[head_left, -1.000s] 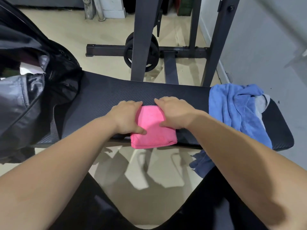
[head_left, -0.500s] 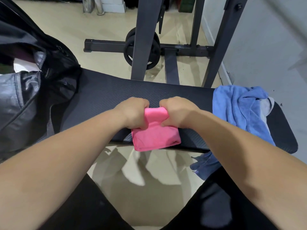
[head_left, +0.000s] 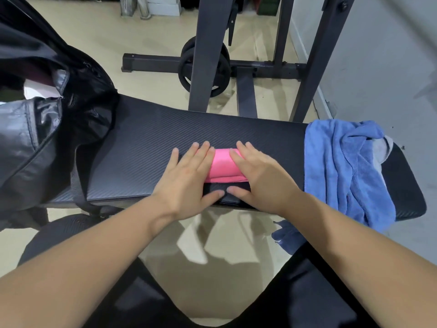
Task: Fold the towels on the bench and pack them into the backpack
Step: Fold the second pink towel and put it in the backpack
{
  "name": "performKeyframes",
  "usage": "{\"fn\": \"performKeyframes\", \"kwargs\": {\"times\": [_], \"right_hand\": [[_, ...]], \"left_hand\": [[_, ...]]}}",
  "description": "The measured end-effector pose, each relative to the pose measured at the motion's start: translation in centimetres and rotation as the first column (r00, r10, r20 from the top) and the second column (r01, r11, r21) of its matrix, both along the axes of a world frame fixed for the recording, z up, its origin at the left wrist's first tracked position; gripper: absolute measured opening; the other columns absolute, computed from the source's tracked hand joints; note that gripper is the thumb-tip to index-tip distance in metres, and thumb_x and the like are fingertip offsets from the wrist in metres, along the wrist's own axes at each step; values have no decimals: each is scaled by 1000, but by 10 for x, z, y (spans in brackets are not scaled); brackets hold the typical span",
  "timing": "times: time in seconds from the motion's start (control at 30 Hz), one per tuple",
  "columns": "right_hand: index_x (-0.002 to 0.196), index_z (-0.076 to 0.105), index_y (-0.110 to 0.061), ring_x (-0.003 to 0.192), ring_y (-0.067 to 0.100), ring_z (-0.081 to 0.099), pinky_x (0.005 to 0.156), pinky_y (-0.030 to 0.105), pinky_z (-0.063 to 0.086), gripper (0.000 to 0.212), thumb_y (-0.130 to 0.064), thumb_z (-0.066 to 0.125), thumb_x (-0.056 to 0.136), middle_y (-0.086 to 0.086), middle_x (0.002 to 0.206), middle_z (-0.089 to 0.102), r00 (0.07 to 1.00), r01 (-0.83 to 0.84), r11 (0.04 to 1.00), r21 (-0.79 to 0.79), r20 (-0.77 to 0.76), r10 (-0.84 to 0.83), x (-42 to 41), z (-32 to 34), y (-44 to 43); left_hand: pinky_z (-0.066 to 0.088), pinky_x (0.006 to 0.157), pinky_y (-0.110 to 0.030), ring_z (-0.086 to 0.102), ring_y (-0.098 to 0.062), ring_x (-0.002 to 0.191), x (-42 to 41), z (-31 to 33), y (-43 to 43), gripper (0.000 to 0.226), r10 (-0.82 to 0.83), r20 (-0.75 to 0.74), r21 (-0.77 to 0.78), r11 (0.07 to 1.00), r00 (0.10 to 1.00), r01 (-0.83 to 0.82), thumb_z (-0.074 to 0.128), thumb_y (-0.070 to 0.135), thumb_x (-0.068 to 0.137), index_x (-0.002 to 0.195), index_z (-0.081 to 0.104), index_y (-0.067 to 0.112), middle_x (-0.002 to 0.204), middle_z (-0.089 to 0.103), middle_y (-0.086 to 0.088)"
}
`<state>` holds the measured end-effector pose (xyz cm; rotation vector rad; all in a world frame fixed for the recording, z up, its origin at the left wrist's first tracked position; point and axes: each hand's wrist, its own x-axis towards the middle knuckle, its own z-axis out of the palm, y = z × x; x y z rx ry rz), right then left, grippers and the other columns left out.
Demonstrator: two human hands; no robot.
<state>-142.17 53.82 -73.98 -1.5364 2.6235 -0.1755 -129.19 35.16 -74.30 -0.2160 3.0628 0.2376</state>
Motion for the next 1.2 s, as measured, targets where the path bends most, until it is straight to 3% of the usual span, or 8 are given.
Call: {"fn": "performKeyframes", "kwargs": {"times": [0.13,0.3,0.37,0.5,0.63,0.8,1.0,1.2], "right_hand": [[153,38,-7,150,39,26,122,52,22,88,-70,29,93,20,161,30,998,-21,999,41,-56,23,16,-2,4],[144,52,-15,155,26,16,125,45,7,91,-67,1,90,10,162,34,995,99,995,-4,21,-99,9,29,-36],[147,48,-17,156,23,10,126,45,6,82,-62,3,95,7,164,29,982,181,983,-40,53,-179,-1,32,-58],[161,18,-17,156,25,-3,125,52,0,66,-52,15,106,5,169,10,961,275,955,108,-3,-276,-1,1,-74],[160,18,-12,156,28,-2,124,56,-1,75,-57,6,101,6,169,14,946,324,946,-6,-31,-324,14,-19,-61],[161,16,-13,156,31,-2,123,60,-1,77,-57,3,98,9,169,11,941,333,938,-98,-23,-337,18,-24,-56],[162,7,-20,155,23,-14,123,57,-8,71,-53,7,99,-2,170,-2,922,334,926,-175,264,-283,1,-28,-48],[161,14,-22,156,26,-8,123,54,-7,76,-58,4,95,-2,170,8,932,330,929,-169,215,-292,1,-29,-52]], "left_hand": [[6,122,-59,-8,-24,155,11,-11,3,101,-3,17,-4,1000,1000,3,35,75,87,161,1,14,169,-10,-2],[4,122,-60,-13,-27,154,10,-14,3,104,-75,67,-103,991,995,81,28,78,87,160,-2,11,168,-13,-5],[0,123,-58,-17,-25,154,10,-11,-2,103,-94,88,-100,990,992,103,23,79,86,159,-8,13,167,-17,-3],[-4,124,-53,-22,-11,151,12,-4,-9,79,-31,66,231,973,997,15,28,58,99,160,-11,25,166,-18,11],[-8,124,-50,-12,-3,152,6,5,-3,61,153,35,493,857,988,-150,25,39,108,161,0,25,167,-7,14],[-8,123,-54,-8,-12,155,-32,8,4,61,244,-44,362,908,969,-212,21,41,107,161,5,19,169,-4,7],[-5,123,-57,-10,-17,155,-44,-16,-2,67,254,-67,273,935,965,-227,16,47,103,161,2,17,169,-5,4],[-6,122,-56,-9,-19,155,-42,-21,-2,66,255,-88,246,942,963,-227,20,45,104,161,2,15,169,-4,3]]}}
